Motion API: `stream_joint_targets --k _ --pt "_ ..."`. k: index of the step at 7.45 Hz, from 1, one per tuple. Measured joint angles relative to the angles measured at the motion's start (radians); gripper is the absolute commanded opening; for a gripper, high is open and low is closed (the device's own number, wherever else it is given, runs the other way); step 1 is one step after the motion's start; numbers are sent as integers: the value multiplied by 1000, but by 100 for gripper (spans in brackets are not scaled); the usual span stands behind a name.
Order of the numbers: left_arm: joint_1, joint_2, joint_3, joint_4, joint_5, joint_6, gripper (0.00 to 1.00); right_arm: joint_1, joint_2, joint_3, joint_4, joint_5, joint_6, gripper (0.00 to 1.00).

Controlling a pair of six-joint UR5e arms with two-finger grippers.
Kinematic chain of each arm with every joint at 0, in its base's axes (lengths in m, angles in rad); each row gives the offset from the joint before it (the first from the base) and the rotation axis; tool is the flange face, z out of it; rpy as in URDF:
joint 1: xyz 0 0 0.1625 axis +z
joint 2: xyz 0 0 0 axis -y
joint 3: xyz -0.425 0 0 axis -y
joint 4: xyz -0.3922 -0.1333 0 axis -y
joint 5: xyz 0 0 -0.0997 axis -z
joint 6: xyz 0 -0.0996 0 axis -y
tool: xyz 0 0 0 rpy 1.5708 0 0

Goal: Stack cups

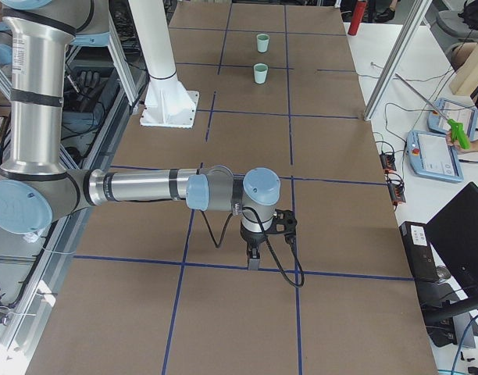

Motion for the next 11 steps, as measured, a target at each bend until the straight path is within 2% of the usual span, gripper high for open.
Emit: stream_joint_targets --k 2,4,6,9,10,11 --pt "124 23 25 -177 47 -230 100 0 0 0 -1 0 0 100" --pt "218 34 87 -342 74 -381 100 0 0 0 -1 0 0 100" --pt "281 36 115 -402 78 -443 100 0 0 0 -1 0 0 100" --pt "339 29 149 -418 78 -459 100 0 0 0 -1 0 0 100" --pt "355 23 167 -429 78 -459 90 0 0 0 0 0 0 100" --pt "369 20 184 -449 78 -459 45 0 0 0 -1 0 0 100"
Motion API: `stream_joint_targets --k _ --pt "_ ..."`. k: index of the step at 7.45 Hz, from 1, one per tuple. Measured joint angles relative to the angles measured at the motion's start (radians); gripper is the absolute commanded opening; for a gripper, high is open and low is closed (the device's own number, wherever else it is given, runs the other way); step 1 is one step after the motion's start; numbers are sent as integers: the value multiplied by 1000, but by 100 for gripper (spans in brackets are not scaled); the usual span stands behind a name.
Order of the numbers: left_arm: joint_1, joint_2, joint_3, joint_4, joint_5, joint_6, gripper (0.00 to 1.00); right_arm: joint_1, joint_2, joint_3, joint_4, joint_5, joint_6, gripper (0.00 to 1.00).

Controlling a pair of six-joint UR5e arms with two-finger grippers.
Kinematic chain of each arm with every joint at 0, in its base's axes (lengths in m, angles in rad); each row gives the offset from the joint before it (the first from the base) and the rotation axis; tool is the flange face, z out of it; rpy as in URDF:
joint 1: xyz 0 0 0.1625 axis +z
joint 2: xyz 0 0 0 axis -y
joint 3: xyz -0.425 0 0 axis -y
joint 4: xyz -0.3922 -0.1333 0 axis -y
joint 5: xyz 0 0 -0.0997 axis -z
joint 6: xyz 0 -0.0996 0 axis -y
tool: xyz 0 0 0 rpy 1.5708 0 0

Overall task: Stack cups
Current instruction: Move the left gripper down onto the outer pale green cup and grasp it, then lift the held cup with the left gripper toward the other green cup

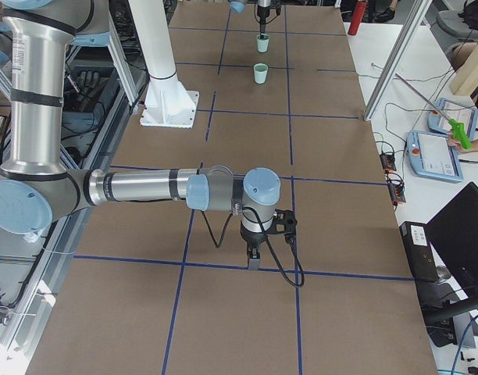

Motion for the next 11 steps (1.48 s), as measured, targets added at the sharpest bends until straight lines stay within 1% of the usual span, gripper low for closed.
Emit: stream_joint_targets --k 1,2,5,6,7,8,10,11 --pt "9 -1 12 -17 0 0 10 0 0 0 0 0 0 100" --pt "13 -2 15 -26 0 -7 0 0 0 0 0 0 0 100" --pt "15 -5 -1 -31 -1 -82 0 0 0 0 0 0 0 100" --pt "12 -6 -26 -27 -3 -101 0 0 0 0 0 0 0 100" --pt "3 1 -77 -4 -7 -109 0 0 0 0 0 0 0 100" --pt "-6 6 -144 56 -9 -109 0 0 0 0 1 0 0 100" --pt "-30 -6 -308 268 -11 -103 0 0 0 0 0 0 0 100" --pt "-40 -27 -366 363 -11 -105 0 0 0 0 0 0 0 100"
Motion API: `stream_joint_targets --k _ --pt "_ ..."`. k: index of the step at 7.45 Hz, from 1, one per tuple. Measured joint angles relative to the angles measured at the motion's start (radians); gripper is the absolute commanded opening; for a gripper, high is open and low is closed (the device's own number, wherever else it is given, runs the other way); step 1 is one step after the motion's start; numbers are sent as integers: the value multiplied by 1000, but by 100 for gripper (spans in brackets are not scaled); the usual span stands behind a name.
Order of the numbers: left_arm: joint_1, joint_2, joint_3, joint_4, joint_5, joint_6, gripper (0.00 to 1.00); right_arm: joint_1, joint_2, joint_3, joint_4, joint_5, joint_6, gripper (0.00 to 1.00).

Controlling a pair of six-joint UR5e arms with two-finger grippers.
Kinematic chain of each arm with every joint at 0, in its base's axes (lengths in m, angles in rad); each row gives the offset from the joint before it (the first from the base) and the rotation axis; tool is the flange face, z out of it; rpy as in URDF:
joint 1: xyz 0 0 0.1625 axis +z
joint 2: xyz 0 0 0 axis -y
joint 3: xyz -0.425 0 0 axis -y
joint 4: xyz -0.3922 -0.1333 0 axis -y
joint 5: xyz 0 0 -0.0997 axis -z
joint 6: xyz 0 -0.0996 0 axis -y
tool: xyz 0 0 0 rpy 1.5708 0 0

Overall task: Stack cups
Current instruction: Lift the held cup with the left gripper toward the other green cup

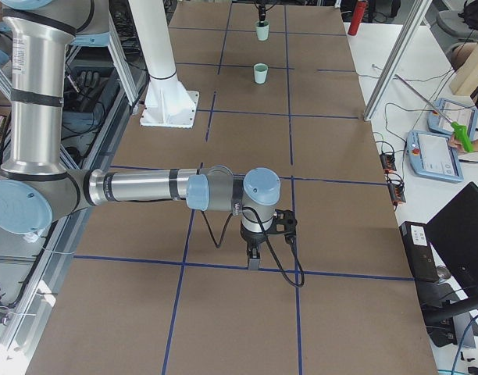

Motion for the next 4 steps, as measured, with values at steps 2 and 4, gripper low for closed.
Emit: stream_joint_targets --k 2,4 --pt "7 -94 -48 146 -4 -68 0 0 0 1 1 0 0 100" --pt "69 -189 -44 184 -12 -205 0 0 0 1 0 0 0 100"
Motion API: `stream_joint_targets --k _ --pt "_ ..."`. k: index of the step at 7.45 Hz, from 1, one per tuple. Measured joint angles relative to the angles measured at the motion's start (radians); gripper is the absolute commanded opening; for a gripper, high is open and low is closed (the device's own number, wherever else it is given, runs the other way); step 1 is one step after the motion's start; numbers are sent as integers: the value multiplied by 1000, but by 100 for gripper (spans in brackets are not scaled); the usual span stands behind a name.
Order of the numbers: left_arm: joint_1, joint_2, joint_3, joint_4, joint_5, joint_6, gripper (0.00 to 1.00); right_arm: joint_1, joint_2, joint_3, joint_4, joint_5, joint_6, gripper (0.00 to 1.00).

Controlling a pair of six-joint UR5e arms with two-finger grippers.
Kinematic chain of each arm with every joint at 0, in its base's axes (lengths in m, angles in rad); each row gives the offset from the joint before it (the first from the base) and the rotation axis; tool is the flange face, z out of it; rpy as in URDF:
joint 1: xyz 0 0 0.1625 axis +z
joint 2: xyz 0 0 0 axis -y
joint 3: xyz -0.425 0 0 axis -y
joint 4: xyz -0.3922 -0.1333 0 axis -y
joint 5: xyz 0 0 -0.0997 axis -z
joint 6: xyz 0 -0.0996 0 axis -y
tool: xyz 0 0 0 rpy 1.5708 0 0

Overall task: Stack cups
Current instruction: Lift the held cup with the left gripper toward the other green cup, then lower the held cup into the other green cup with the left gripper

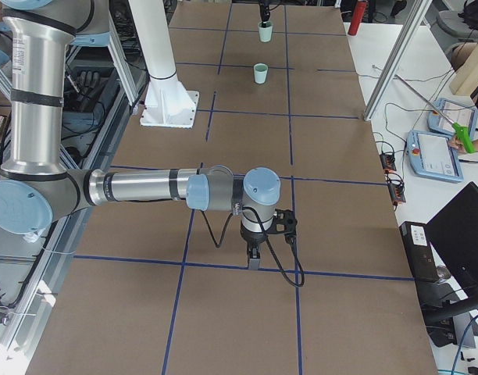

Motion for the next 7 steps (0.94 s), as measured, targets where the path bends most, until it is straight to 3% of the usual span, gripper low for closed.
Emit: stream_joint_targets --k 3,7 --pt "106 -139 79 3 0 -137 0 0 0 -1 0 0 0 100" --pt "165 -195 135 -2 3 -155 0 0 0 -1 0 0 0 100"
